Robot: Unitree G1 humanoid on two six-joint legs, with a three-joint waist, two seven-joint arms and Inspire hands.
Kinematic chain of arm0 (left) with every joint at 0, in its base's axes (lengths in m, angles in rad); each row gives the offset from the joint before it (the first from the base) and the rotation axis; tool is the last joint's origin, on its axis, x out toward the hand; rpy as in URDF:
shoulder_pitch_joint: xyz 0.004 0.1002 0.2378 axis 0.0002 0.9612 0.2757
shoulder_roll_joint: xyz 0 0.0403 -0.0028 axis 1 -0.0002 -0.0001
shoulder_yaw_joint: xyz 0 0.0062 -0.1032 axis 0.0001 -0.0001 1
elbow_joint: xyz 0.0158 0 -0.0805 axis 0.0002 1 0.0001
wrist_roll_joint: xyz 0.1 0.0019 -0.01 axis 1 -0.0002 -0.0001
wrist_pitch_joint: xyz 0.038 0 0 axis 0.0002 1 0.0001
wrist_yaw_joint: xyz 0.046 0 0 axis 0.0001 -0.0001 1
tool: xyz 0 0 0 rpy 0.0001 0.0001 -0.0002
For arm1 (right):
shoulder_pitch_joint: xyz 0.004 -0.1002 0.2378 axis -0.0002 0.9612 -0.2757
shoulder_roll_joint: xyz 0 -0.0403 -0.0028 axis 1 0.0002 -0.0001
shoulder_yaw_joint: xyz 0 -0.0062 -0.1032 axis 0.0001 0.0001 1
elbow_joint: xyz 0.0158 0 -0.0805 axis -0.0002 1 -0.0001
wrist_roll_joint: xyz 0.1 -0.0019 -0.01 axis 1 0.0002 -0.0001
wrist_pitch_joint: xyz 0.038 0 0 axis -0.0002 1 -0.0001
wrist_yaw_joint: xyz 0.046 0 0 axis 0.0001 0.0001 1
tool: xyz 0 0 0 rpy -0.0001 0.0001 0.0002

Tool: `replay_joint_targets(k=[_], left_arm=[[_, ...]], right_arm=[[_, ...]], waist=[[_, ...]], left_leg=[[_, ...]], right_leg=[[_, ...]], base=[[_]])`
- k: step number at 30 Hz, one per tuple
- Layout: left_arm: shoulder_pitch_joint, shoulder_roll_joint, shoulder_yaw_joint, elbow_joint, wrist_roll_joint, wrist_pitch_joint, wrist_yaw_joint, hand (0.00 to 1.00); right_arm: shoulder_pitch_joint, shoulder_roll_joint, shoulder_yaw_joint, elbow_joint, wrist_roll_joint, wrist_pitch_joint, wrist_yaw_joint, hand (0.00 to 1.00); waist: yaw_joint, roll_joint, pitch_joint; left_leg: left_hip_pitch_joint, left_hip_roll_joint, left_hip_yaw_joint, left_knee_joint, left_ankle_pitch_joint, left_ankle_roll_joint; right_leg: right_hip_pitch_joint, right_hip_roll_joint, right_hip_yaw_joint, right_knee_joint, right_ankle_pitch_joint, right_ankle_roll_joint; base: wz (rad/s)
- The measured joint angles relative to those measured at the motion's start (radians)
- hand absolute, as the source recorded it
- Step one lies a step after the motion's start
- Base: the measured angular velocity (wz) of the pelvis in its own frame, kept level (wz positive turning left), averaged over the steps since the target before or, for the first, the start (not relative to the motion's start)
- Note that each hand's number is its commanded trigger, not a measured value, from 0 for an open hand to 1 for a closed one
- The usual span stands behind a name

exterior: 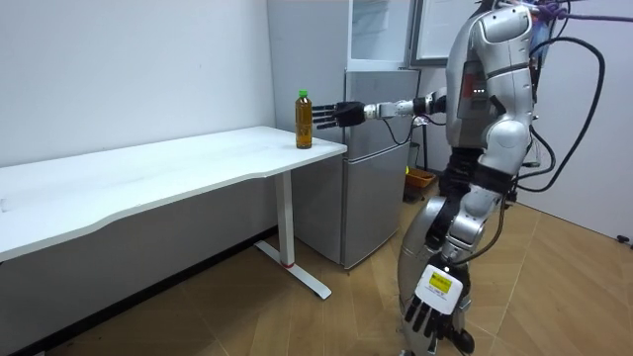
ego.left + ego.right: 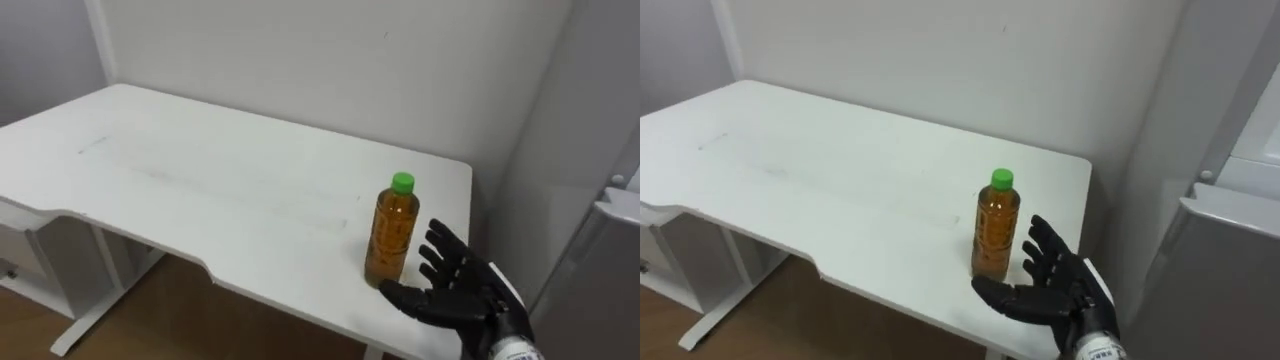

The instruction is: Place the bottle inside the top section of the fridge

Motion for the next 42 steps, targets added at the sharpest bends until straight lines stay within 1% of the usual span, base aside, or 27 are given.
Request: replay_joint_targets(k=[3, 10, 15, 17, 21, 25, 27, 34, 42], left_arm=[[-0.012, 0.004, -0.018, -0.001, -0.035, 0.001, 0.002, 0.00], [-0.020, 0.004, -0.028, -0.002, -0.035, 0.005, 0.000, 0.00], [-0.021, 0.004, -0.029, -0.010, -0.035, 0.004, 0.001, 0.00], [-0.021, 0.004, -0.029, -0.011, -0.035, 0.004, 0.001, 0.00], [-0.021, 0.004, -0.029, -0.011, -0.035, 0.007, 0.000, 0.00], [-0.022, 0.004, -0.029, -0.012, -0.035, 0.010, 0.004, 0.00], [-0.021, 0.004, -0.040, -0.011, -0.035, 0.011, 0.020, 0.00], [-0.025, 0.009, -0.058, -0.012, -0.036, 0.012, 0.022, 0.00], [-0.028, 0.009, -0.068, -0.012, -0.036, 0.012, 0.019, 0.00]], right_arm=[[-0.034, -0.003, 0.013, 0.065, 0.002, 0.008, -0.018, 0.00], [-0.035, -0.011, 0.016, 0.086, 0.009, 0.008, -0.063, 0.00], [-0.053, -0.036, 0.016, 0.119, 0.009, 0.007, -0.092, 0.00], [-0.056, -0.038, 0.016, 0.119, 0.009, 0.006, -0.095, 0.00], [-0.070, -0.041, 0.016, 0.120, 0.017, 0.007, -0.112, 0.00], [-0.075, -0.041, 0.025, 0.126, 0.017, 0.007, -0.129, 0.00], [-0.087, -0.041, 0.026, 0.140, 0.032, 0.007, -0.141, 0.00], [-0.106, -0.042, 0.030, 0.144, 0.031, 0.007, -0.198, 0.00], [-0.143, -0.041, 0.061, 0.144, 0.029, 0.007, -0.241, 0.00]], waist=[[0.018, -0.004, 0.0000], [0.031, -0.004, 0.0001], [0.048, -0.002, 0.0020], [0.050, -0.002, 0.0021], [0.050, -0.003, 0.0051], [0.051, -0.003, 0.0065], [0.053, -0.005, 0.0089], [0.051, -0.005, 0.0089], [0.052, -0.005, 0.0090]], left_leg=[[-0.013, 0.001, -0.002, 0.000, 0.004, -0.001], [-0.052, -0.001, -0.004, 0.000, 0.018, 0.002], [-0.059, -0.004, -0.004, 0.000, 0.023, 0.004], [-0.070, -0.003, -0.005, 0.000, 0.028, 0.005], [-0.088, -0.003, -0.007, 0.000, 0.037, 0.006], [-0.090, -0.008, -0.020, 0.000, 0.037, 0.006], [-0.091, -0.009, -0.022, 0.001, 0.038, 0.006], [-0.106, -0.010, -0.032, 0.008, 0.039, 0.006], [-0.113, -0.015, -0.046, 0.011, 0.039, 0.006]], right_leg=[[-0.013, -0.001, -0.006, 0.004, 0.000, 0.000], [-0.067, -0.008, -0.009, 0.036, 0.000, 0.000], [-0.075, -0.012, -0.009, 0.041, 0.000, -0.001], [-0.089, -0.014, -0.009, 0.052, 0.000, -0.001], [-0.103, -0.014, -0.010, 0.054, 0.003, -0.006], [-0.099, -0.013, -0.014, 0.054, 0.004, -0.007], [-0.099, -0.014, -0.014, 0.054, 0.004, -0.007], [-0.108, -0.012, -0.019, 0.055, 0.004, -0.008], [-0.108, -0.013, -0.020, 0.056, 0.004, -0.007]], base=[[0.01], [0.01], [0.00], [0.02], [0.00], [0.05], [0.00], [0.03], [0.05]])
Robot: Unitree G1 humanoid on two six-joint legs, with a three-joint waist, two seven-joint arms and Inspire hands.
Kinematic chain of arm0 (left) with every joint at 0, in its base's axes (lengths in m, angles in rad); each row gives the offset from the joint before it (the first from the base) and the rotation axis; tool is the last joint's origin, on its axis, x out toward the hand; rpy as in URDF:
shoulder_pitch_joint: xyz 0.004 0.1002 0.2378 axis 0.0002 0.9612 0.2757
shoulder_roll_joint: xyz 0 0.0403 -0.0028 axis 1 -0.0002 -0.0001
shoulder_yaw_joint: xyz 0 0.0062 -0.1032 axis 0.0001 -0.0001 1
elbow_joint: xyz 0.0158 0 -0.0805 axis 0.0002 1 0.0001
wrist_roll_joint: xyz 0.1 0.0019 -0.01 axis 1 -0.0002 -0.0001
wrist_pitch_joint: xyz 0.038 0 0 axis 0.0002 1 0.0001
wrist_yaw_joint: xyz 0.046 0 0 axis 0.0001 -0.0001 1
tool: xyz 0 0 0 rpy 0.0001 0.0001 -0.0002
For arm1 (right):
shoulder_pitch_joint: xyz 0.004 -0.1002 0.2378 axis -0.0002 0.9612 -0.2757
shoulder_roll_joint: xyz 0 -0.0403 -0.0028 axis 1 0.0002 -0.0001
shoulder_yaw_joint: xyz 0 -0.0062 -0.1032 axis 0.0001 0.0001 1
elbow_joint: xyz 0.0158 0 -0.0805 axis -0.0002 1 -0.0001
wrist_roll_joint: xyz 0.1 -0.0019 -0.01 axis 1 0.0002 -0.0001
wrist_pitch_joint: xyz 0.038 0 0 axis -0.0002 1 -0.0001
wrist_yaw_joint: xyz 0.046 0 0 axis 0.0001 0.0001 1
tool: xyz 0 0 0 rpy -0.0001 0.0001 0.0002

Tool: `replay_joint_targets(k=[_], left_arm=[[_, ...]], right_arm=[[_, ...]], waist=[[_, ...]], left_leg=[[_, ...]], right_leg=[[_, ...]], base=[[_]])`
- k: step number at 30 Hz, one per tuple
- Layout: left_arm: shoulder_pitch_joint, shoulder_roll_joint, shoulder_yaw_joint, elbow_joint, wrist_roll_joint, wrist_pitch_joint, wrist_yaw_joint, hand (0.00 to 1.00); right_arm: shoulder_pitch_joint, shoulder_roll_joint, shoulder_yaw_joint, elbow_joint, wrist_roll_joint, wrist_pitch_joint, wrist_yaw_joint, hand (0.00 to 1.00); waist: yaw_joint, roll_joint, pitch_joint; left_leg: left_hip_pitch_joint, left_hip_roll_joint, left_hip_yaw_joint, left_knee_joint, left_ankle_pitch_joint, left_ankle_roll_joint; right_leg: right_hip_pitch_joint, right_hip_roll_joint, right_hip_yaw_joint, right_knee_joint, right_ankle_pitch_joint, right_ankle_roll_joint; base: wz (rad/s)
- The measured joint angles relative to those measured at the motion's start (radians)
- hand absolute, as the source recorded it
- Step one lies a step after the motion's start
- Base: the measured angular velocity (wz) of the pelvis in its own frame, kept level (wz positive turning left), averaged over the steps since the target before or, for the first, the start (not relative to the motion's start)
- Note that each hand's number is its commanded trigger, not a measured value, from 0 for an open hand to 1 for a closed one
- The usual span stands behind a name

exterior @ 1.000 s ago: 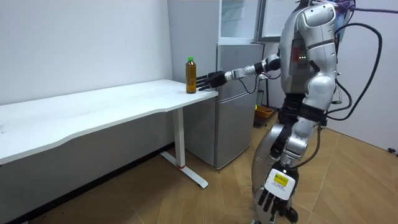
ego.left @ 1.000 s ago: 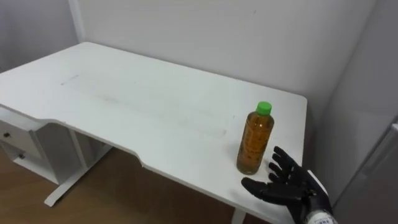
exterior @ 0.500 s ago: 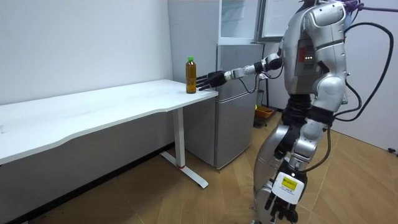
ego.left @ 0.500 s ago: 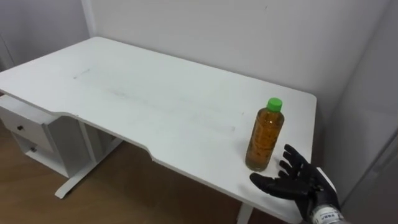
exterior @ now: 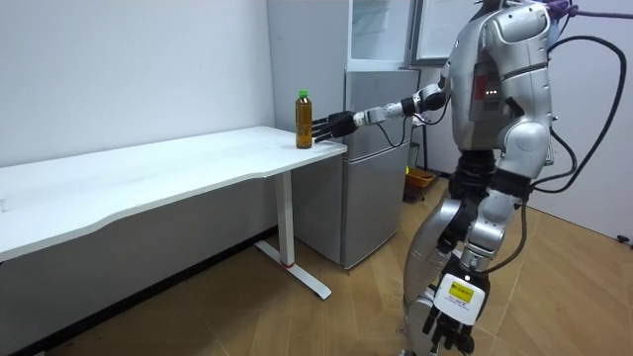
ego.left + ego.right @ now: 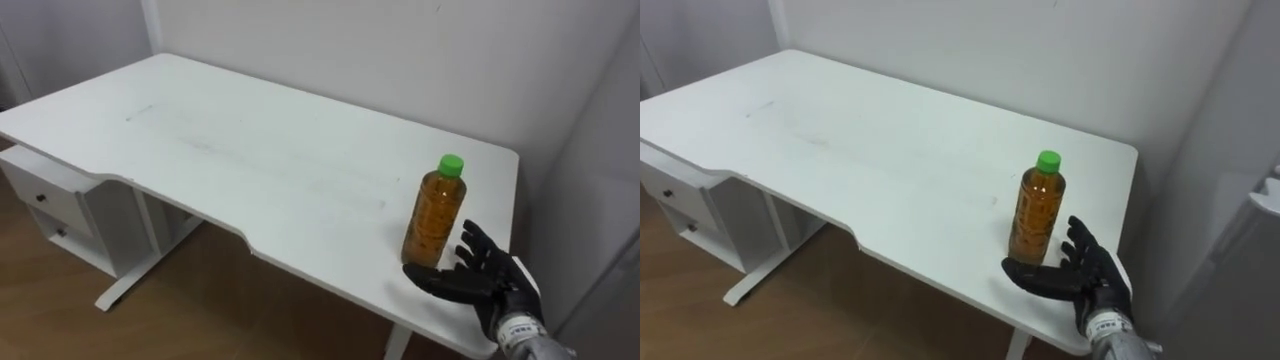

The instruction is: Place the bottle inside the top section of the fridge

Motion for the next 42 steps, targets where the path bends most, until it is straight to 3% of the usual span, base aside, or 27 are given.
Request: replay_joint_targets(k=[14, 26, 42], left_arm=[[-0.031, 0.007, -0.022, 0.002, 0.000, 0.015, -0.001, 0.00], [-0.023, 0.035, -0.035, 0.002, -0.041, 0.015, 0.033, 0.00], [0.006, 0.043, -0.037, -0.026, -0.041, 0.015, 0.071, 0.00]], right_arm=[[-0.043, 0.001, 0.003, 0.000, -0.072, 0.001, -0.075, 0.00], [-0.078, 0.001, 0.004, 0.001, -0.060, 0.001, -0.163, 0.00], [-0.087, 0.000, 0.005, 0.009, -0.041, 0.002, -0.213, 0.00]], waist=[[0.053, -0.011, 0.0063], [0.055, -0.048, 0.0100], [0.056, -0.050, 0.0099]], left_leg=[[0.000, 0.000, -0.003, 0.003, 0.000, 0.000], [0.000, 0.000, -0.003, 0.005, 0.001, 0.000], [-0.016, 0.000, -0.016, 0.021, 0.001, 0.000]], right_leg=[[0.000, 0.000, -0.006, -0.001, 0.000, 0.000], [0.001, 0.000, -0.007, 0.000, 0.000, 0.000], [-0.001, 0.000, -0.025, 0.012, 0.000, 0.000]], base=[[0.00], [0.00], [0.02]])
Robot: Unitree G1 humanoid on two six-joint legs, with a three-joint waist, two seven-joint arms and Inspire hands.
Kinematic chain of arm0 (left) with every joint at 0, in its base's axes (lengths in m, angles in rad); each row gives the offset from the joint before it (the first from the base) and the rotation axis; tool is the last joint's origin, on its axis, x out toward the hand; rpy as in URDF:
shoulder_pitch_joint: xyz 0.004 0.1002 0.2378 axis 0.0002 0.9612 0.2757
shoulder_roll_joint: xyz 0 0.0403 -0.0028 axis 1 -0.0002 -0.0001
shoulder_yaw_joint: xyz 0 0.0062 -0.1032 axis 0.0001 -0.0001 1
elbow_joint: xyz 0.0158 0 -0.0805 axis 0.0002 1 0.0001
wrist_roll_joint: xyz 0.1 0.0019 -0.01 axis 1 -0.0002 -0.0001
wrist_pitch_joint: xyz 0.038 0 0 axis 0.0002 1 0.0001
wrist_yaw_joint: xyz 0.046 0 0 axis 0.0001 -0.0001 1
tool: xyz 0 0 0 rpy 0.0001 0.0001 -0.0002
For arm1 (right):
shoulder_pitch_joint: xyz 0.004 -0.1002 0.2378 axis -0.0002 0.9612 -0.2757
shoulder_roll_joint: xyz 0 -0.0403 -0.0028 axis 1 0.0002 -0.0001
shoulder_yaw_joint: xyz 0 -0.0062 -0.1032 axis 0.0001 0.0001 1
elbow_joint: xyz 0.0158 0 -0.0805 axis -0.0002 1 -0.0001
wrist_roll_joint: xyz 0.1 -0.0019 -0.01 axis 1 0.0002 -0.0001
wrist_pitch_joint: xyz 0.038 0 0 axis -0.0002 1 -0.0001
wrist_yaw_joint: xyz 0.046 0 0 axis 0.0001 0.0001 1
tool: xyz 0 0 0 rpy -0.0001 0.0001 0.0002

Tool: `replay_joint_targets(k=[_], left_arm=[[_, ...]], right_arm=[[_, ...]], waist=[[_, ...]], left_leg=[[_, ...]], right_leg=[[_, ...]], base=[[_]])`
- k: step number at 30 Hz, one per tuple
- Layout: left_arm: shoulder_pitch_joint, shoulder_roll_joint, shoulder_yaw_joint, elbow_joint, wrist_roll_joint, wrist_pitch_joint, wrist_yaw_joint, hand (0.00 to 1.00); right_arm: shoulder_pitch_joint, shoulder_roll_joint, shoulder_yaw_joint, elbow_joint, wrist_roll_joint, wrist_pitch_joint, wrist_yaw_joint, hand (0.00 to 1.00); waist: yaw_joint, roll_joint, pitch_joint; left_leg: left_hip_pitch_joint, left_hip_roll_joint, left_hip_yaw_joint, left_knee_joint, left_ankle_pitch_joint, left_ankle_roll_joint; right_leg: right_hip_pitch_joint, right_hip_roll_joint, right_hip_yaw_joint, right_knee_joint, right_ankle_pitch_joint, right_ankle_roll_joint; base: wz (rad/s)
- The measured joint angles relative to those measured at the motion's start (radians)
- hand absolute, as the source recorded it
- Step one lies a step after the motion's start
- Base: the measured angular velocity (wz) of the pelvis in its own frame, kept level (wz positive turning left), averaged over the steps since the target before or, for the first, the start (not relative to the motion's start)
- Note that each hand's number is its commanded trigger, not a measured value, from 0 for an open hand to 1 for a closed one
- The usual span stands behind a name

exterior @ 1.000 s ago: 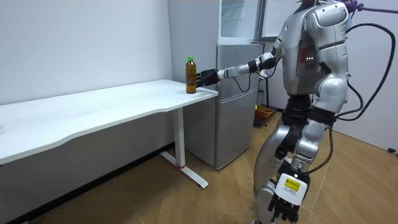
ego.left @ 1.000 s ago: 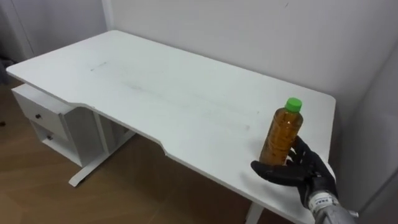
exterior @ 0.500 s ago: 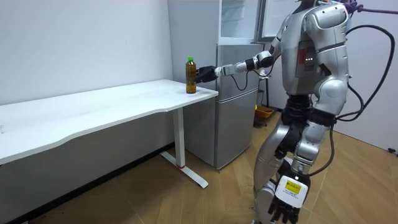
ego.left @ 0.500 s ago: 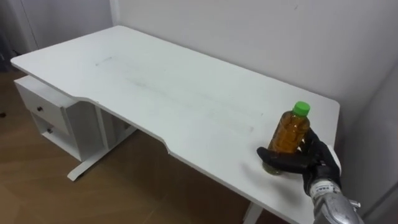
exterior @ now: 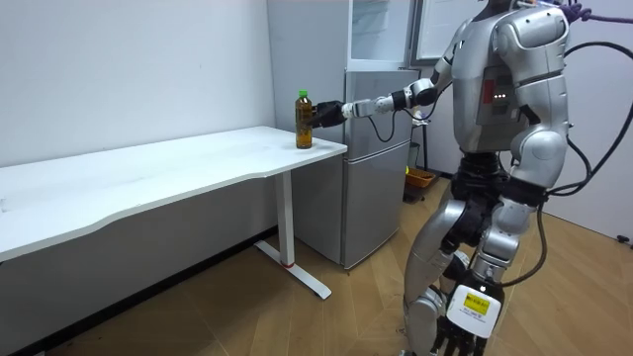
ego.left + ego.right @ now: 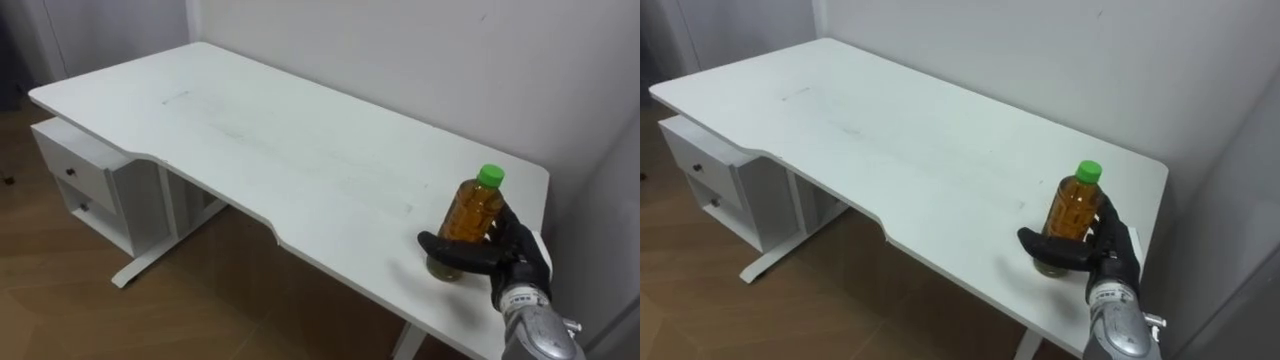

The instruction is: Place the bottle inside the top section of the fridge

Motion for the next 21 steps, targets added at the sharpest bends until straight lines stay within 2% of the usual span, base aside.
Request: replay_joint_targets(k=[11, 19, 21], left_arm=[[0.010, 0.008, 0.000, -0.016, 0.001, -0.009, 0.011, 0.00], [0.010, 0.010, -0.002, -0.015, -0.002, -0.009, 0.010, 0.00], [0.010, 0.010, -0.003, -0.013, -0.033, -0.009, 0.005, 0.00]], right_arm=[[-0.022, -0.009, 0.000, 0.108, 0.056, 0.000, -0.023, 0.00], [-0.022, -0.010, 0.000, 0.154, 0.055, 0.000, -0.022, 0.00], [-0.022, -0.011, 0.000, 0.161, 0.055, -0.003, -0.022, 0.00]], waist=[[0.032, 0.004, -0.0019], [0.038, 0.007, -0.0003], [0.039, 0.010, 0.0017]], left_leg=[[-0.026, -0.006, -0.027, 0.006, 0.006, 0.000], [-0.034, -0.016, -0.047, 0.003, 0.012, 0.001], [-0.039, -0.018, -0.053, 0.004, 0.014, 0.000]], right_leg=[[-0.010, 0.001, -0.024, 0.001, 0.000, 0.000], [-0.009, -0.002, -0.031, 0.001, 0.000, 0.000], [-0.011, -0.002, -0.034, 0.001, 0.000, 0.000]], base=[[0.07], [0.07], [0.06]])
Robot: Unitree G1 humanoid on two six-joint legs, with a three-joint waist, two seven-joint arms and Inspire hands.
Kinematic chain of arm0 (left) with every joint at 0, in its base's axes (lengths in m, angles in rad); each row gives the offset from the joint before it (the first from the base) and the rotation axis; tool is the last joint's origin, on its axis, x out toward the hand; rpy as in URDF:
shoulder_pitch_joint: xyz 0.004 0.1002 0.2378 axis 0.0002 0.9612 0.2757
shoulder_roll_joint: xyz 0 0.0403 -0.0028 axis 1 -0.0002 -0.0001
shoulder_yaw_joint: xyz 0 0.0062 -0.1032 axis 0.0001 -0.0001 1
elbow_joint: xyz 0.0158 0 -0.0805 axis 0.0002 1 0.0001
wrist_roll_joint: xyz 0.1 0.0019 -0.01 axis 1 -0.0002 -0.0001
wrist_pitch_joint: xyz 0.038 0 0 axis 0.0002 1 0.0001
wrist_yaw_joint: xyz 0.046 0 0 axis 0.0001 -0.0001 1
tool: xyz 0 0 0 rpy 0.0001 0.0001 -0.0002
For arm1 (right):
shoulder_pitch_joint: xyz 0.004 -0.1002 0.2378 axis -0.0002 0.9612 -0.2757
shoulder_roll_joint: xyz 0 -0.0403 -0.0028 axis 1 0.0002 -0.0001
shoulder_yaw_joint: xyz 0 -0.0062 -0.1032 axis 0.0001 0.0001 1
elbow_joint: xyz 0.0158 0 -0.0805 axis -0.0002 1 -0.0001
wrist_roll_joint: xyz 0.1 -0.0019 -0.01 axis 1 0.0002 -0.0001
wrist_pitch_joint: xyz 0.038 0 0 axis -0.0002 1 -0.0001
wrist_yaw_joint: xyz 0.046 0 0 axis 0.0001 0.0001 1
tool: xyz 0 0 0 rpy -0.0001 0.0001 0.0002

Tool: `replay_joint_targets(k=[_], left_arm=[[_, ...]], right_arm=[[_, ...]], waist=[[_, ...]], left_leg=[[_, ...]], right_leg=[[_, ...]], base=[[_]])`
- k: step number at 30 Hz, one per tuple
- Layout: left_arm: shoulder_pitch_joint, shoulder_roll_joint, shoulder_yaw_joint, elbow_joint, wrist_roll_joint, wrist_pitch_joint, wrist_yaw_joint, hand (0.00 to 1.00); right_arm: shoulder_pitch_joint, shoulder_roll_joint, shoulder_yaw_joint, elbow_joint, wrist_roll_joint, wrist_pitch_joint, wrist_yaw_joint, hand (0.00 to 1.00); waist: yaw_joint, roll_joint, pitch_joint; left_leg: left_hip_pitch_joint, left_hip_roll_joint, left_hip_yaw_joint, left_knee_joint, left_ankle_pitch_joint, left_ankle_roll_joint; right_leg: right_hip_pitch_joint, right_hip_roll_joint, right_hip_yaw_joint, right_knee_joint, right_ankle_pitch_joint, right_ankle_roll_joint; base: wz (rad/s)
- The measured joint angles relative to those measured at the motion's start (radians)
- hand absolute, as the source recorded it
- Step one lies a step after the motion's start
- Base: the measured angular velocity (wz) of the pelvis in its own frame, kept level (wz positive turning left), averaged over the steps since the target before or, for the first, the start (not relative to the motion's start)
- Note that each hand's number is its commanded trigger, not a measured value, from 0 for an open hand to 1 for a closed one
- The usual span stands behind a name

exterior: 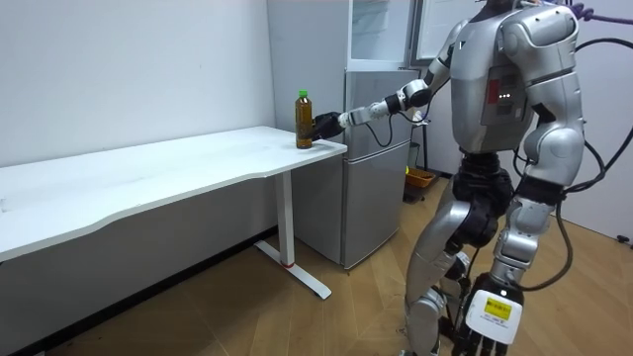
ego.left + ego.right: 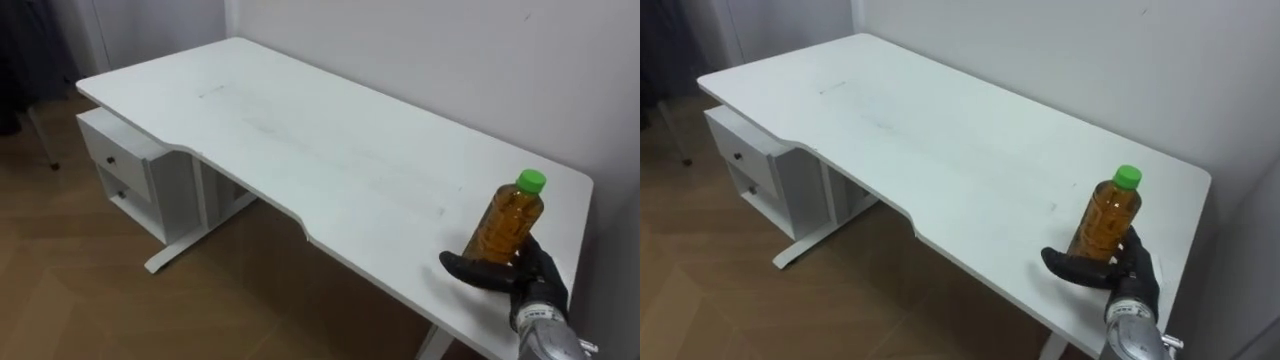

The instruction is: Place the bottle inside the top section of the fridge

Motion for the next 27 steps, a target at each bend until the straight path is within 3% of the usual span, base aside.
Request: replay_joint_targets(k=[8, 12, 27], left_arm=[[0.001, 0.003, -0.007, 0.000, -0.048, -0.002, -0.012, 0.00], [-0.004, 0.003, -0.009, -0.001, -0.086, -0.010, -0.008, 0.00], [-0.016, 0.004, -0.019, 0.007, -0.125, -0.017, -0.006, 0.00]], right_arm=[[-0.005, -0.021, 0.000, 0.011, -0.006, -0.002, -0.001, 0.00], [-0.037, -0.028, -0.001, 0.027, -0.005, -0.003, -0.009, 0.00], [-0.062, -0.030, -0.001, 0.035, 0.002, -0.014, -0.070, 0.00]], waist=[[0.012, 0.008, 0.0058], [0.009, 0.017, 0.0099], [0.012, 0.020, 0.0100]], left_leg=[[-0.011, -0.003, -0.015, 0.000, 0.009, -0.002], [-0.037, -0.001, -0.022, 0.015, 0.012, -0.004], [-0.052, -0.002, -0.020, 0.015, 0.018, -0.005]], right_leg=[[-0.004, 0.000, -0.013, 0.001, -0.001, -0.001], [-0.023, 0.003, -0.022, 0.008, -0.006, -0.011], [-0.053, -0.007, -0.020, 0.036, -0.013, -0.015]], base=[[0.05], [0.03], [0.00]])
